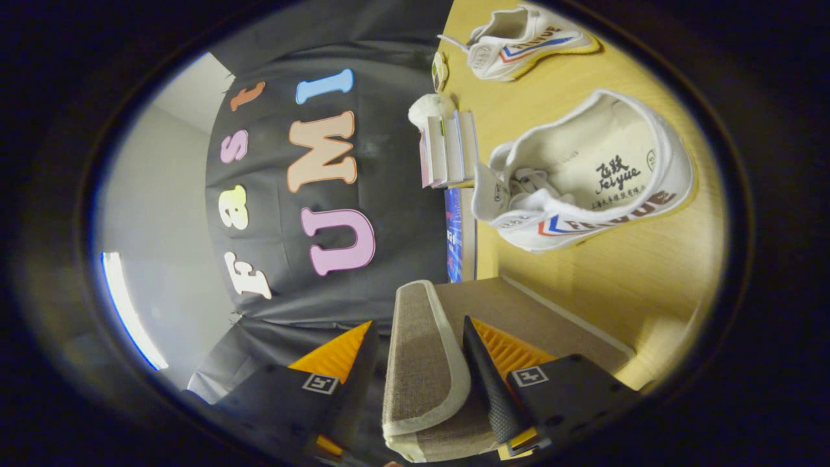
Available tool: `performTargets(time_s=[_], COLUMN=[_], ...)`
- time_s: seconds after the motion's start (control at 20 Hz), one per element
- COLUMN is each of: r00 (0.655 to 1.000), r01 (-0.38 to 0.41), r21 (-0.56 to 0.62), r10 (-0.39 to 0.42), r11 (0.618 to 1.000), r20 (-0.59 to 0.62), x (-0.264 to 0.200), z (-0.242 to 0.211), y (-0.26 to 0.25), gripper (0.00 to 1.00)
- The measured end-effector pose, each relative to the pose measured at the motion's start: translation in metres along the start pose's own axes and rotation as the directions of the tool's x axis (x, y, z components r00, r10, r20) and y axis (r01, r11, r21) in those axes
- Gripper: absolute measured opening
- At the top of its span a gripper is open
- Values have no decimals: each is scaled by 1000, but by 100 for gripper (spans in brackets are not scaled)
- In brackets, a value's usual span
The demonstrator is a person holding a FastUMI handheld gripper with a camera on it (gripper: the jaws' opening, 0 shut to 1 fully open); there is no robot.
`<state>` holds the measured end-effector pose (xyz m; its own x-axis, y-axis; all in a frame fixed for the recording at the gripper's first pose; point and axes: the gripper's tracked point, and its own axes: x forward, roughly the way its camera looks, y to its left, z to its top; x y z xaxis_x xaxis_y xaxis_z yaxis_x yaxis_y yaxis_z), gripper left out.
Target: Open the storage box then place both shoes into the box .Put the left shoe in first, then the right shoe, with the right side of both shoes facing outward in a uniform manner.
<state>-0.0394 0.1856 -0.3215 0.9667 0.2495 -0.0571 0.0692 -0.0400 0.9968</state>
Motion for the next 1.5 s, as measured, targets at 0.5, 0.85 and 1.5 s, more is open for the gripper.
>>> performTargets(time_s=[0.5, 0.85, 1.5], r00=[999, 994, 981], r01=[-26, -104, -148], r21=[-144, -249, -137], r10=[29, 104, 127], r11=[989, 963, 979], r20=[15, -11, -148], x=[2, -3, -3], z=[4, -25, -190], y=[35, 118, 184], gripper=[6, 6, 9])
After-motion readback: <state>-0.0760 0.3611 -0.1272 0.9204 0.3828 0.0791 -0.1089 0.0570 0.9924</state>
